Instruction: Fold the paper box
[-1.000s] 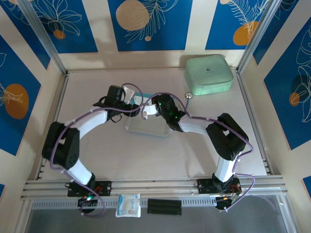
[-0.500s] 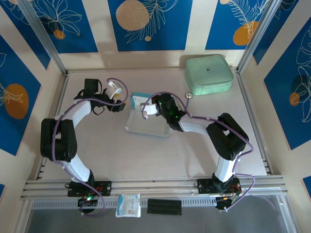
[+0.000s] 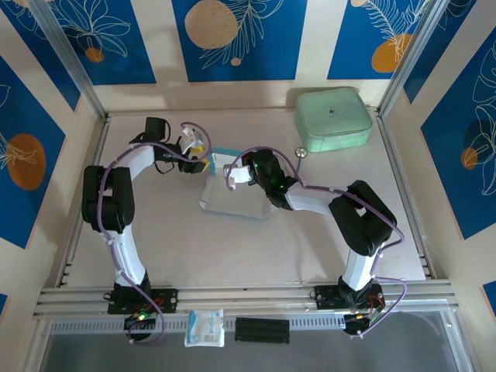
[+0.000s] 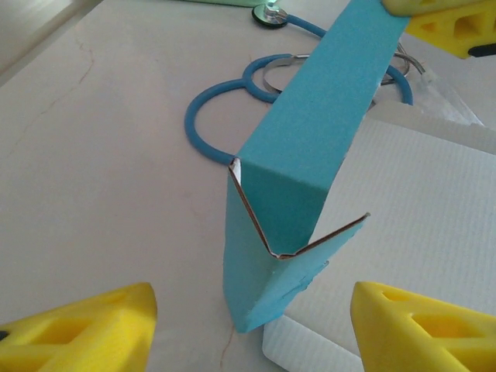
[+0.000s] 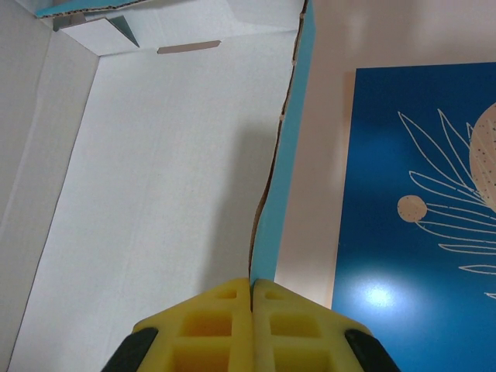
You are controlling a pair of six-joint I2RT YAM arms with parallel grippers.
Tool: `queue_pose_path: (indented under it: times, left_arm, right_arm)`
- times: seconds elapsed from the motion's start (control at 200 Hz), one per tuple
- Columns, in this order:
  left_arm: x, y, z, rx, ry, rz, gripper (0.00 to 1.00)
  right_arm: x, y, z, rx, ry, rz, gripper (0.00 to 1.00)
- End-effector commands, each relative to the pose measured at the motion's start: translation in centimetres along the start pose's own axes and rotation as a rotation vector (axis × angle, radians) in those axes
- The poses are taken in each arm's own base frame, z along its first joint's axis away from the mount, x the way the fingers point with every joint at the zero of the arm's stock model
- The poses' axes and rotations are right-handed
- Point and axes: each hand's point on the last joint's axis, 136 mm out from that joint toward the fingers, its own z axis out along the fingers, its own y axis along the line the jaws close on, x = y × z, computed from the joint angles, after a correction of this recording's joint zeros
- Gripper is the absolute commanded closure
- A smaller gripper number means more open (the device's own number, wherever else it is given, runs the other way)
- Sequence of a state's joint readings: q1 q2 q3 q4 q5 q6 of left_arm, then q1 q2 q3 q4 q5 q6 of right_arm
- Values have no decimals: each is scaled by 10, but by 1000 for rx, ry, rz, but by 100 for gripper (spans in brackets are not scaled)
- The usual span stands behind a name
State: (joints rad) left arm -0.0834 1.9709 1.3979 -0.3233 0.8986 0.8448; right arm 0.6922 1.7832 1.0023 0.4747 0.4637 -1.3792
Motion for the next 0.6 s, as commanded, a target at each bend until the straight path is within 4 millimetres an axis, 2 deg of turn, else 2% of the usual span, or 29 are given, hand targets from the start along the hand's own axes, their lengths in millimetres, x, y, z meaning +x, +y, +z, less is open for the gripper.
queue_pose_path:
  times: [0.0,0.27,0.475,0.595]
  left_arm:
    - [-8,-10,6,69,-42,33,36]
    - [-8,-17,22,44,-8,16,57]
    - [-7,-24,30,-6,30,-1,62]
    - [-3,-25,37,-55,76,-18,71]
  right_arm:
    - [15,68,0,-228,50,-33,97]
    - [13,70,3,-232,50,-37,97]
    - [11,70,4,-233,52,-32,97]
    - [11,70,4,-231,60,-21,97]
